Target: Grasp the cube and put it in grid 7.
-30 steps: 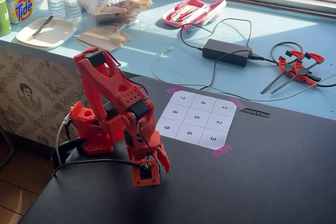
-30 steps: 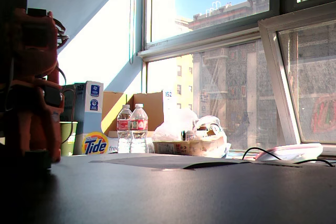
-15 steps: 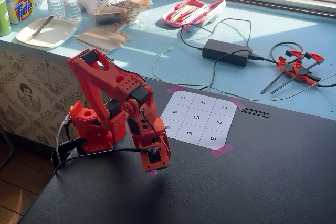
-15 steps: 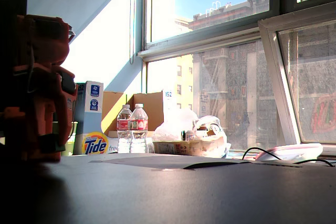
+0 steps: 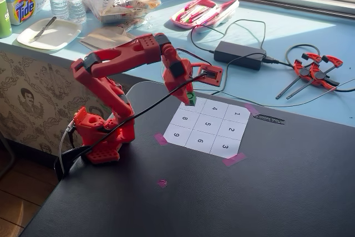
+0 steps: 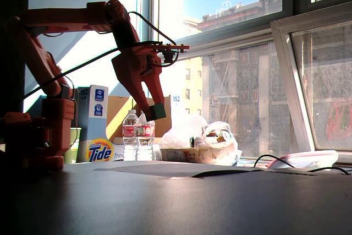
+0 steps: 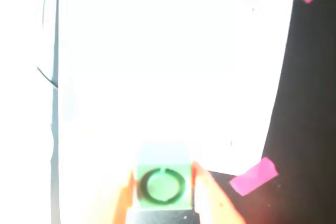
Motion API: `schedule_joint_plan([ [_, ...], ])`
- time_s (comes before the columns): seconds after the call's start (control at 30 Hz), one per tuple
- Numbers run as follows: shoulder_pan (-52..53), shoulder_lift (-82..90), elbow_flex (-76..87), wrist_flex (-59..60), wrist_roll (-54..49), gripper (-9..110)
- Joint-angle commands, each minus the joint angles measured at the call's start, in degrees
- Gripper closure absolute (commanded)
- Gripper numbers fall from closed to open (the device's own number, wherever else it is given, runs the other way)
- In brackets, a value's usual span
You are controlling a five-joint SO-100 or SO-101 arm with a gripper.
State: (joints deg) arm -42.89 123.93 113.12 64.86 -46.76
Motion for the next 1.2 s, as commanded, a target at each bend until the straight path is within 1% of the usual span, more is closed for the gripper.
schedule_joint_plan([
  [0.0, -3.5, -5.9, -5.1, -4.0, -1.3, 101],
  [0.2, -6.9, -16.5, -11.0, -5.6, -2.8, 101],
  [0.47, -8.6, -25.2, -11.0, -11.7, -4.3, 101],
  [0.93, -14.4, -31.3, -10.7, -22.1, -4.0, 101],
  [1.1, -15.7, -31.3, -11.1, -23.7, -3.1, 97],
  [1.17, -15.8, -31.3, -11.3, -22.6, -3.3, 93],
])
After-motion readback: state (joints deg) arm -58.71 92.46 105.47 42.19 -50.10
